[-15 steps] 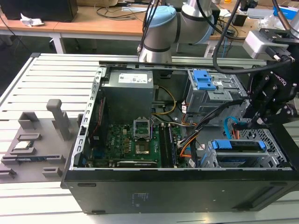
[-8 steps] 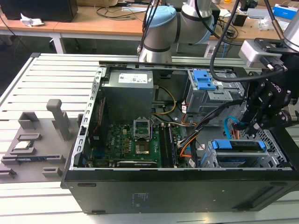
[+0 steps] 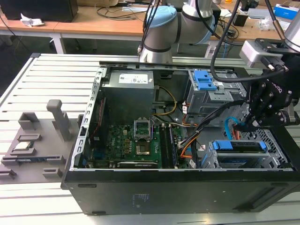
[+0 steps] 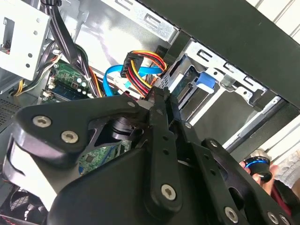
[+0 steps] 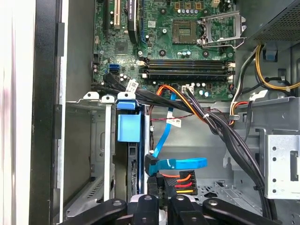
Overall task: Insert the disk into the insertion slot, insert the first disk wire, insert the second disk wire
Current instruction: 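Insert the first disk wire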
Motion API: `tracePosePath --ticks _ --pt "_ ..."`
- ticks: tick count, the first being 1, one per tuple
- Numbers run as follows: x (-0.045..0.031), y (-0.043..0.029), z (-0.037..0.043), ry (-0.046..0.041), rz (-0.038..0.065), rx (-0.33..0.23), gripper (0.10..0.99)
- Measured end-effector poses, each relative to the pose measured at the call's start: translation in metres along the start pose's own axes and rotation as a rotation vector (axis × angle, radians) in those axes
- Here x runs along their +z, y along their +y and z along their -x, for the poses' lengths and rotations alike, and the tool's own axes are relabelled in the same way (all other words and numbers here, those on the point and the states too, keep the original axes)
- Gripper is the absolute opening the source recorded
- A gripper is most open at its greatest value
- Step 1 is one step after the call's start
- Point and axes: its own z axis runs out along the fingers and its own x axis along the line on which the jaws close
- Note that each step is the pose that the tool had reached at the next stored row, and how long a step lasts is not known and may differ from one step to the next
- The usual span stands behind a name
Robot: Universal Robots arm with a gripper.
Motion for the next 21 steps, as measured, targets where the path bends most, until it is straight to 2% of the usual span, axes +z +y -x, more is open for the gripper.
tracePosePath --ticks 4,10,16,21 --pt "0.0001 -0.0001 -0.0029 0.0001 0.000 0.000 0.169" --pt "0.0011 -0.0005 -0.0199 0.0011 0.000 0.000 0.169" --pt "0.0087 -0.0054 -0.0206 0.0011 0.000 0.000 0.169" --pt "0.0125 -0.0068 -0.0205 0.0014 0.000 0.001 0.169"
